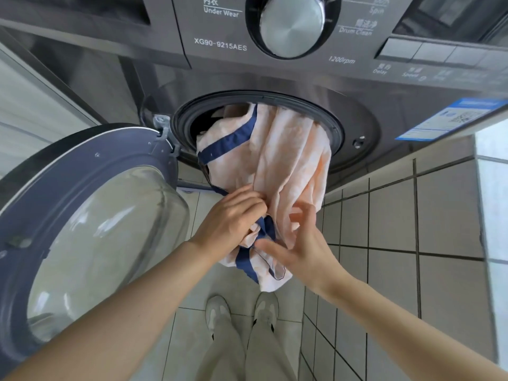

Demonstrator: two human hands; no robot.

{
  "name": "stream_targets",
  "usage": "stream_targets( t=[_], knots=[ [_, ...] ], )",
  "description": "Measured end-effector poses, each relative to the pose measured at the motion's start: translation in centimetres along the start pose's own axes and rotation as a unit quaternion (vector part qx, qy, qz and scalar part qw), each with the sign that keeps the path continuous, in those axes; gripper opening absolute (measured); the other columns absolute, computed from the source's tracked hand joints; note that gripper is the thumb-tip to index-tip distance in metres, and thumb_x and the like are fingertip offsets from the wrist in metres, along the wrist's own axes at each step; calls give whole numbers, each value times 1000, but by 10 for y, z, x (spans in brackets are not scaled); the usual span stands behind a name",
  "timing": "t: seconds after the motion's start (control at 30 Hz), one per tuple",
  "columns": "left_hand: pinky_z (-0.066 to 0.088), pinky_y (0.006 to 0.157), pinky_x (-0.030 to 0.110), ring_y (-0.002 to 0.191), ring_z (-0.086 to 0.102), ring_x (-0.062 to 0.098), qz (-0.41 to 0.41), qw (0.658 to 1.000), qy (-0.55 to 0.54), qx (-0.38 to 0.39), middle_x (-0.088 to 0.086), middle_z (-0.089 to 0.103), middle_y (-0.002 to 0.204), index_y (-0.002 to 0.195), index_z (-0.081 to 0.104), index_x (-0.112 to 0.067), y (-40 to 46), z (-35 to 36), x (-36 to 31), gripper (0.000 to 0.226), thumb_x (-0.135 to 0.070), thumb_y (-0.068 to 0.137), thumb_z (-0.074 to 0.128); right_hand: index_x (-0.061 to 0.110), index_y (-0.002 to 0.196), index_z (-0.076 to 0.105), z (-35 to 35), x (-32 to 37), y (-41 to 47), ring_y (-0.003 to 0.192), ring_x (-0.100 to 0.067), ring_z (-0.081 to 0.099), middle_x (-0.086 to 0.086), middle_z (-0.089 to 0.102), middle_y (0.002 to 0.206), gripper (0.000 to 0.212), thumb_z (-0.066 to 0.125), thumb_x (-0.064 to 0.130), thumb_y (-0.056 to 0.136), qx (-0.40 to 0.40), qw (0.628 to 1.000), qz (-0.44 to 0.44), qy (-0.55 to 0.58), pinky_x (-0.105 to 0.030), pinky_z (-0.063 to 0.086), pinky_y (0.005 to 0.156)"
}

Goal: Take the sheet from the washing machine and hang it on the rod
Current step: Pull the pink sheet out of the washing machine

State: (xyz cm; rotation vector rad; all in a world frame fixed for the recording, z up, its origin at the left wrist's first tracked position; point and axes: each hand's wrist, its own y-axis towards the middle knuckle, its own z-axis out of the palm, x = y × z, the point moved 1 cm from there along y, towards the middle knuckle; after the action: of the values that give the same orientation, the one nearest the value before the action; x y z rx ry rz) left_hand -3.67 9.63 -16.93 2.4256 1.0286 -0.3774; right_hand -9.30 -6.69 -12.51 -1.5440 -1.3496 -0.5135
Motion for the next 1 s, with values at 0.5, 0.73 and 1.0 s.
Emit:
stream_targets(
  t=[0.5,0.73,1.0],
  knots=[
    [29,107,15,134,35,6,-427,866,-253,-66,-4,37,146,139,39,-20,-11,-14,-27,63,-50,86,54,25,75,39,23,-7,11,66,-13,43,4,50,70,32,53,-4,70,-89,996,12,-14,-21,37,56],
    [35,112,36,139,31,3,-466,773,-429,-20,-19,29,153,144,18,-52,2,-6,-58,77,-59,80,61,6,105,62,40,-19,-11,88,-16,52,-2,56,106,20,52,1,88,-46,982,-79,-167,-28,45,74],
    [53,88,33,102,64,19,-463,864,-199,-26,-2,69,111,140,44,-36,-4,-1,-45,63,-6,88,59,28,144,39,29,-25,-37,108,-15,53,6,52,131,64,58,6,88,69,964,-161,-200,-23,47,90]
  ],
)
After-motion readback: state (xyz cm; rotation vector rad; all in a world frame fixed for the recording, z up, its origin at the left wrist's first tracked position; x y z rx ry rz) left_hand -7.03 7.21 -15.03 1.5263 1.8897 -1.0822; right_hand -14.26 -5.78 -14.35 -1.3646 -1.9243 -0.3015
